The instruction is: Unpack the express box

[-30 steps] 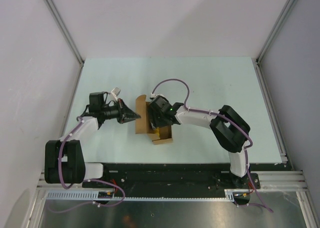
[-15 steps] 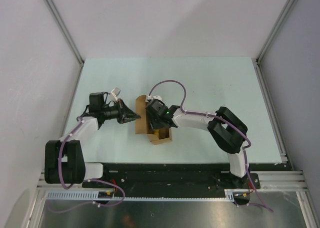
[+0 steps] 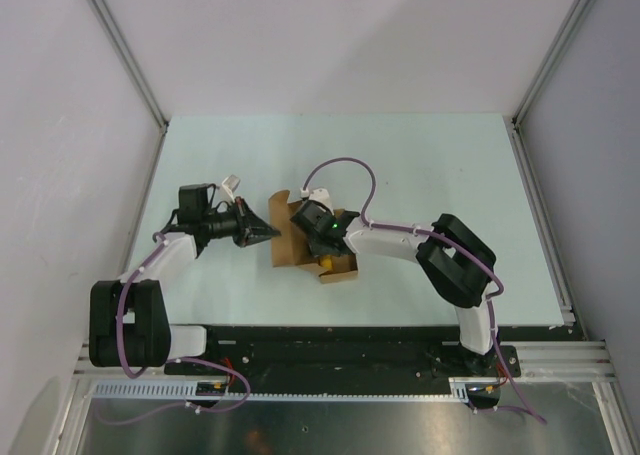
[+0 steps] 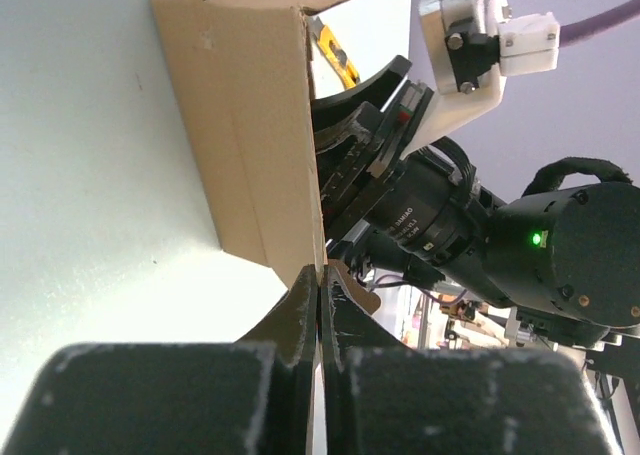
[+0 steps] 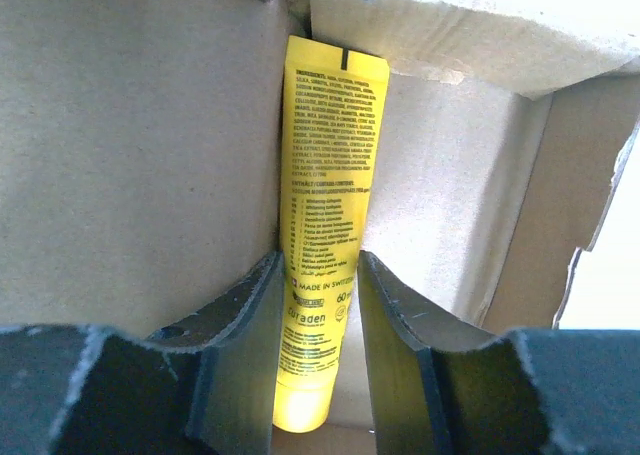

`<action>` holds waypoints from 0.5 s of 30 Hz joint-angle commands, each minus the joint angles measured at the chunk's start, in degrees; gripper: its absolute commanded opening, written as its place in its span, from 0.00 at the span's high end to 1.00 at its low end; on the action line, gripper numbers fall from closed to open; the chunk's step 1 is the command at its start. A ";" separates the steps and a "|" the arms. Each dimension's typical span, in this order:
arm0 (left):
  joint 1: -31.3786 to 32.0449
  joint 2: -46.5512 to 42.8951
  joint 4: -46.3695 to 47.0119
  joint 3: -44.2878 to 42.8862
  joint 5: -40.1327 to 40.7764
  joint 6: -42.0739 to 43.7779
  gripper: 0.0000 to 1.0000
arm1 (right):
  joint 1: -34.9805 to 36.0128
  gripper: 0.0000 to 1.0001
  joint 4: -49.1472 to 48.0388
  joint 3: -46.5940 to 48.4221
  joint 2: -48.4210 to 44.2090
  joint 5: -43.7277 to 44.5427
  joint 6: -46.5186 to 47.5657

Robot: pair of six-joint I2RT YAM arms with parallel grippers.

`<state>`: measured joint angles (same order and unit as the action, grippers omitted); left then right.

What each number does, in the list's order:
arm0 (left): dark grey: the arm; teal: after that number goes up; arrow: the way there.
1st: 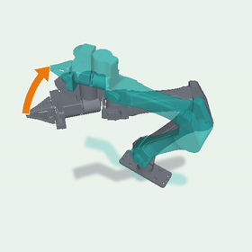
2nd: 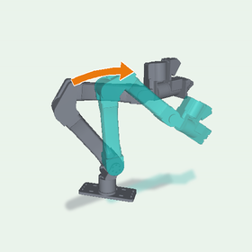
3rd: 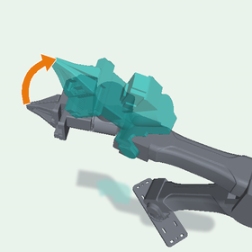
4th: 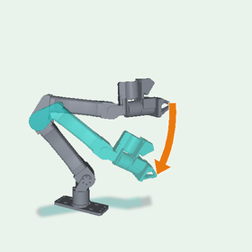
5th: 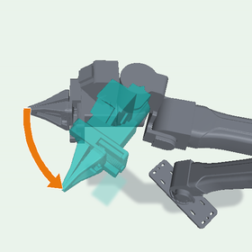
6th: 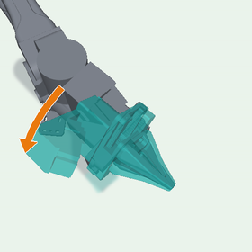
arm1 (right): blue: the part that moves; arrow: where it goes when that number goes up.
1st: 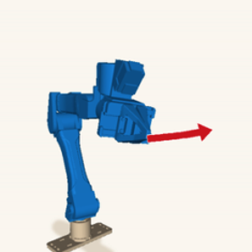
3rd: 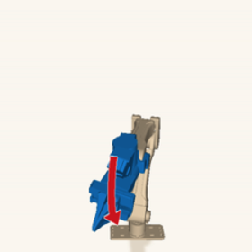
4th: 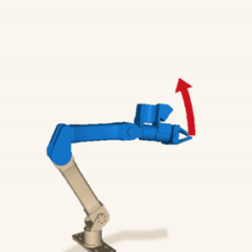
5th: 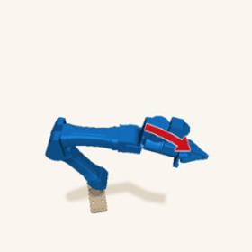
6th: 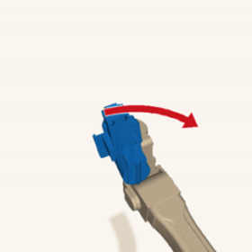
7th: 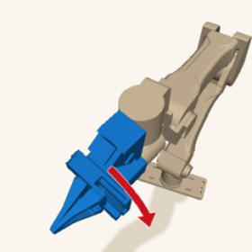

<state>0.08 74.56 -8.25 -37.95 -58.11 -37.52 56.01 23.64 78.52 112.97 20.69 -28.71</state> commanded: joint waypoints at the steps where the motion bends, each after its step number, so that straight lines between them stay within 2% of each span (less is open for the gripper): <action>1: 0.10 -1.26 -2.38 -1.16 -1.31 1.31 1.00 | -1.16 0.60 3.08 0.32 -1.43 8.41 -0.56; 6: 0.10 -1.26 -2.56 -1.33 -2.45 1.57 1.00 | -1.60 0.45 1.76 0.40 0.49 4.11 -0.38; 10: 0.10 -1.44 -2.56 -1.33 -2.54 1.66 1.00 | -2.66 0.44 1.59 0.32 2.17 0.06 -0.91; 12: 0.10 -1.44 -2.56 -1.51 -2.71 1.75 1.00 | -3.01 0.46 1.59 0.32 2.78 -0.30 -1.08; 15: 0.10 -1.35 -2.73 -1.77 -2.80 1.92 1.00 | -3.27 0.62 1.59 0.32 3.05 -0.56 -1.09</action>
<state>0.08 74.56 -9.52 -37.95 -57.45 -37.45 54.15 24.32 78.52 113.10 18.63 -29.26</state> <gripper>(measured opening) 0.007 0.459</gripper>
